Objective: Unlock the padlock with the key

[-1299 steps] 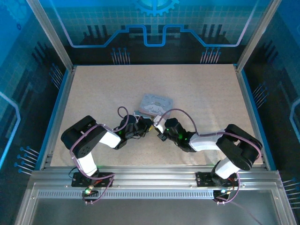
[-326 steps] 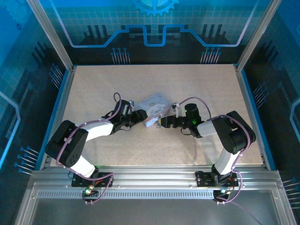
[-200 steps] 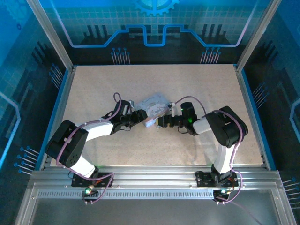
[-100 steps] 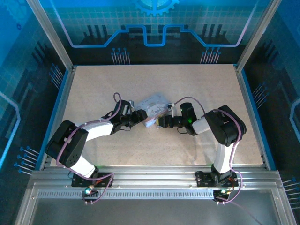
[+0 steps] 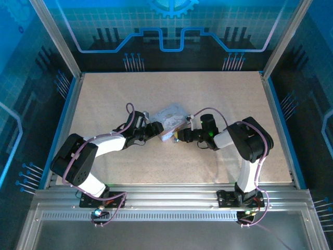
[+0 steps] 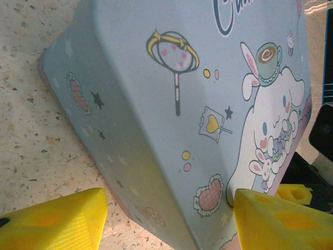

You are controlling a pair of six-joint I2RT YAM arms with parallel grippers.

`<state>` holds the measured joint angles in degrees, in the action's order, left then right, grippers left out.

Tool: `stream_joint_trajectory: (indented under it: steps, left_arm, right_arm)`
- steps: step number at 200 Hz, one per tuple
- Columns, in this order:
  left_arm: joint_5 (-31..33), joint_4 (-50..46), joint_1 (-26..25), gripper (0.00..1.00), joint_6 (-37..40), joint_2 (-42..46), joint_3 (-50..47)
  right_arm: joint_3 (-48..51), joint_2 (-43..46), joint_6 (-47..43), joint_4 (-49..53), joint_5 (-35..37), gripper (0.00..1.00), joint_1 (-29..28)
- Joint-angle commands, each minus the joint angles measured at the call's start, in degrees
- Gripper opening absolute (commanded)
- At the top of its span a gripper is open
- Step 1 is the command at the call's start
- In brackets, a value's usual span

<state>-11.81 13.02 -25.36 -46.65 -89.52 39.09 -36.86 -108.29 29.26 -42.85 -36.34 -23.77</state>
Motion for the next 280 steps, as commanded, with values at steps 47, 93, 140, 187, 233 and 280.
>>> stream_joint_trajectory:
  steps: [47, 93, 140, 187, 233, 280]
  left_arm:
    - [1.22, -3.70, -0.65, 0.66, -0.50, 0.17, -2.00]
    - [1.42, -3.79, -0.73, 0.66, -0.55, 0.48, -2.25]
    - [2.12, -4.20, -1.22, 0.66, -0.52, 1.21, -2.86]
    - [2.23, -3.81, -1.61, 0.66, -0.76, 1.08, -4.10]
    - [2.41, -3.72, -2.19, 0.66, -1.11, 1.10, -4.93]
    - [2.33, -3.17, -2.37, 0.66, -1.37, 0.80, -5.34]
  right_arm:
    - [0.63, 0.16, -0.87, 1.37, 0.24, 0.12, 0.65]
    - [1.15, 0.74, -0.11, 0.83, 0.64, 0.06, 0.82]
    - [3.00, 1.26, 3.29, -3.00, 0.88, 0.05, 1.74]
    - [3.73, 2.18, 4.93, -3.91, 0.74, 0.04, 2.77]
    - [3.74, 3.85, 6.21, -3.38, 1.01, 0.05, 3.64]
    - [3.29, 5.15, 7.98, -2.90, 2.34, 0.05, 4.29]
